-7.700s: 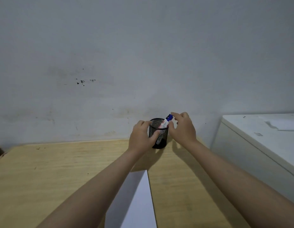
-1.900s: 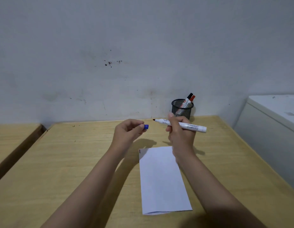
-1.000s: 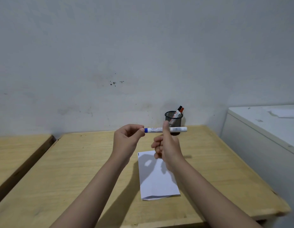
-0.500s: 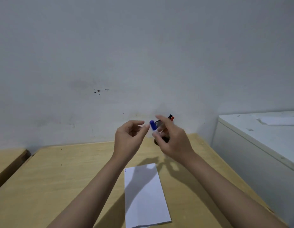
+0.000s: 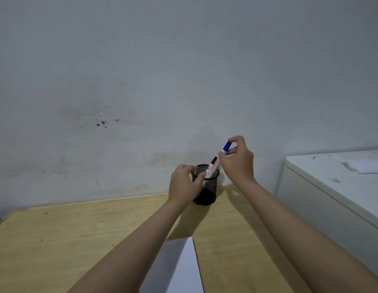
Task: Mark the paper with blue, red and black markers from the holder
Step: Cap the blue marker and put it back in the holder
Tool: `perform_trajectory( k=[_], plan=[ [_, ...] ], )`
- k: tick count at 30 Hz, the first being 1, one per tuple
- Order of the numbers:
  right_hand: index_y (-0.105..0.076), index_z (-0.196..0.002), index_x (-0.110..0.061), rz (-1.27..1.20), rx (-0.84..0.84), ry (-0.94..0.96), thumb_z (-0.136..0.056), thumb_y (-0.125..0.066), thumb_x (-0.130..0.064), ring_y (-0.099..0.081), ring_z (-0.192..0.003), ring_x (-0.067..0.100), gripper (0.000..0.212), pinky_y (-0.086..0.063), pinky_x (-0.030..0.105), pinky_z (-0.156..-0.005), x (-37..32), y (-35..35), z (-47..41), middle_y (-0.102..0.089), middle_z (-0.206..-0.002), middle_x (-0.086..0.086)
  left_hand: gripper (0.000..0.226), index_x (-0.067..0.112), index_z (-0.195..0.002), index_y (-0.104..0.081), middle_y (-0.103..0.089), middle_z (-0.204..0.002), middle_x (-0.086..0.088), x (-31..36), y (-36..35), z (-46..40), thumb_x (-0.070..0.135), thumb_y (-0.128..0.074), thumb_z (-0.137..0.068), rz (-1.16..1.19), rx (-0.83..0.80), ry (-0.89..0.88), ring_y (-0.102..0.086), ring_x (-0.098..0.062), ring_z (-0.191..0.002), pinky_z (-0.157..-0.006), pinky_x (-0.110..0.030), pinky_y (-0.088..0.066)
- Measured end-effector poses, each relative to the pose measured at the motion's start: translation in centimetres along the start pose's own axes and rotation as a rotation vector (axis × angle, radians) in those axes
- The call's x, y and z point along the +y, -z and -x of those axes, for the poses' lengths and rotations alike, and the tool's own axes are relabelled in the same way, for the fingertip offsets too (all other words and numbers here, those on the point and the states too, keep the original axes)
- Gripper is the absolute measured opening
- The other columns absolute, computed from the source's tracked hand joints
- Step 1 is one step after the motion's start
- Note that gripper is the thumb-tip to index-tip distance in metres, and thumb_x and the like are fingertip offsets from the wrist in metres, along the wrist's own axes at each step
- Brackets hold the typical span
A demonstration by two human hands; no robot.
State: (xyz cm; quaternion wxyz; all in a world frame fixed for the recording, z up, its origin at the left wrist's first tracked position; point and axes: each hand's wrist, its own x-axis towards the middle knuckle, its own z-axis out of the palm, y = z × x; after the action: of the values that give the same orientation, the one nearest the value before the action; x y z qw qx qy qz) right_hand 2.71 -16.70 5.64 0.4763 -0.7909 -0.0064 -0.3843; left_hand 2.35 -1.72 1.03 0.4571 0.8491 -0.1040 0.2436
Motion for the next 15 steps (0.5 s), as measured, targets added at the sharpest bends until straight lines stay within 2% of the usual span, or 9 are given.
perform_trajectory(
  k=[3, 7, 9, 12, 15],
  plan=[
    [-0.049, -0.097, -0.011, 0.114, -0.124, -0.085, -0.076, -0.064, -0.006, -0.059, -0.060, 0.026, 0.027, -0.044, 0.029, -0.053, 1.8, -1.2, 0.8, -0.064, -0.069, 0.014, 0.035, 0.005, -0.098, -0.070, -0.066, -0.104, -0.009, -0.7, -1.3, -0.8, 0.035, -0.069, -0.079, -0.034, -0.014, 0.063, -0.060, -0.021, -0.098, -0.077, -0.019, -0.036],
    [-0.050, -0.085, -0.008, 0.225, -0.162, -0.115, -0.079, -0.064, -0.017, -0.060, -0.072, 0.030, 0.018, -0.045, 0.034, -0.058, 3.0, -2.0, 0.9, -0.064, -0.080, 0.014, 0.034, 0.003, -0.091, -0.072, -0.067, -0.100, -0.009, -1.1, -2.0, -1.1, 0.033, -0.072, -0.076, -0.012, 0.023, 0.103, -0.062, -0.022, -0.096, -0.077, -0.021, -0.039],
    [-0.053, -0.089, -0.007, 0.305, -0.149, -0.113, -0.083, -0.061, -0.022, -0.060, -0.083, 0.031, 0.019, -0.044, 0.033, -0.063, 2.7, -2.3, 0.2, -0.062, -0.089, 0.012, 0.035, 0.003, -0.092, -0.072, -0.067, -0.100, -0.009, -1.2, -2.0, -1.1, 0.033, -0.073, -0.074, -0.003, 0.032, 0.112, -0.062, -0.021, -0.096, -0.077, -0.020, -0.038],
    [-0.059, -0.104, -0.006, 0.493, -0.207, -0.197, -0.084, -0.058, -0.026, -0.056, -0.103, 0.035, 0.029, -0.047, 0.038, -0.081, 2.3, -2.7, -1.1, -0.057, -0.110, 0.015, 0.036, 0.003, -0.093, -0.072, -0.067, -0.100, -0.009, -1.4, -1.9, -1.0, 0.035, -0.073, -0.074, -0.006, 0.032, 0.104, -0.062, -0.020, -0.095, -0.072, -0.015, -0.033],
    [-0.063, -0.087, -0.007, 0.603, -0.280, -0.255, -0.079, -0.059, -0.023, -0.055, -0.106, 0.038, 0.019, -0.044, 0.038, -0.085, 1.7, -3.0, -1.8, -0.059, -0.109, 0.017, 0.035, 0.003, -0.092, -0.072, -0.066, -0.100, -0.010, -1.3, -1.8, -0.8, 0.034, -0.072, -0.076, -0.010, 0.026, 0.099, -0.061, -0.021, -0.095, -0.073, -0.018, -0.034]
  ],
)
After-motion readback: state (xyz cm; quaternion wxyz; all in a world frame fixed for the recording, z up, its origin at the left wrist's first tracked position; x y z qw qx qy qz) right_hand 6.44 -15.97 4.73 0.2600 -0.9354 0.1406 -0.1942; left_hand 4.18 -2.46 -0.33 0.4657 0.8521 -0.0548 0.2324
